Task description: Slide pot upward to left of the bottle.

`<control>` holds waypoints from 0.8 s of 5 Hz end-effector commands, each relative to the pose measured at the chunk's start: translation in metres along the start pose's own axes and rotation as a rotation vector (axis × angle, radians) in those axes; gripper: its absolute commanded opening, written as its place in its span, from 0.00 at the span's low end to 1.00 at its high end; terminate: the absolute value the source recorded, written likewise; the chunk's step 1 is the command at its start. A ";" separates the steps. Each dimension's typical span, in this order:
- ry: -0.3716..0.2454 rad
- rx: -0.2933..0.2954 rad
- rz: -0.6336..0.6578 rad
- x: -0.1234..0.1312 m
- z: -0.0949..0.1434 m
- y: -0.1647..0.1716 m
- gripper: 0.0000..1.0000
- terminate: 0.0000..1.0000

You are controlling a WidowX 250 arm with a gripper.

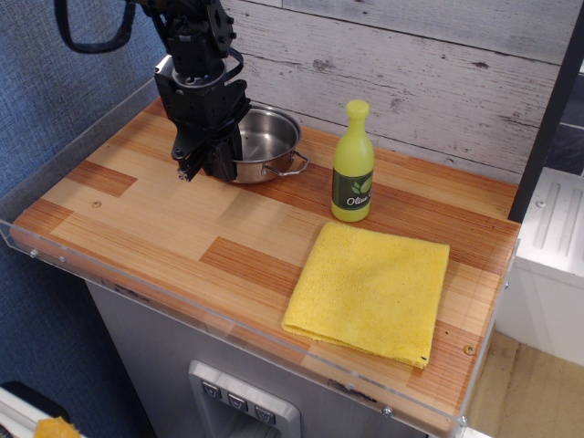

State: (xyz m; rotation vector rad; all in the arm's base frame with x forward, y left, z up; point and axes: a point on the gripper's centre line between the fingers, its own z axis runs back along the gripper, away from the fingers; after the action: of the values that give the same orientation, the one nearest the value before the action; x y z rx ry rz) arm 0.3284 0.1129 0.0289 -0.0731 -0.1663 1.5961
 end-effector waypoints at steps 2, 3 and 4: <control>0.061 -0.017 -0.094 0.004 0.014 -0.007 1.00 0.00; 0.048 -0.035 -0.126 0.005 0.023 -0.012 1.00 0.00; 0.031 -0.064 -0.149 0.006 0.035 -0.016 1.00 0.00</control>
State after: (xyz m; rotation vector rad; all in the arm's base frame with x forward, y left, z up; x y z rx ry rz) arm 0.3332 0.1208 0.0375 -0.0965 -0.1048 1.4492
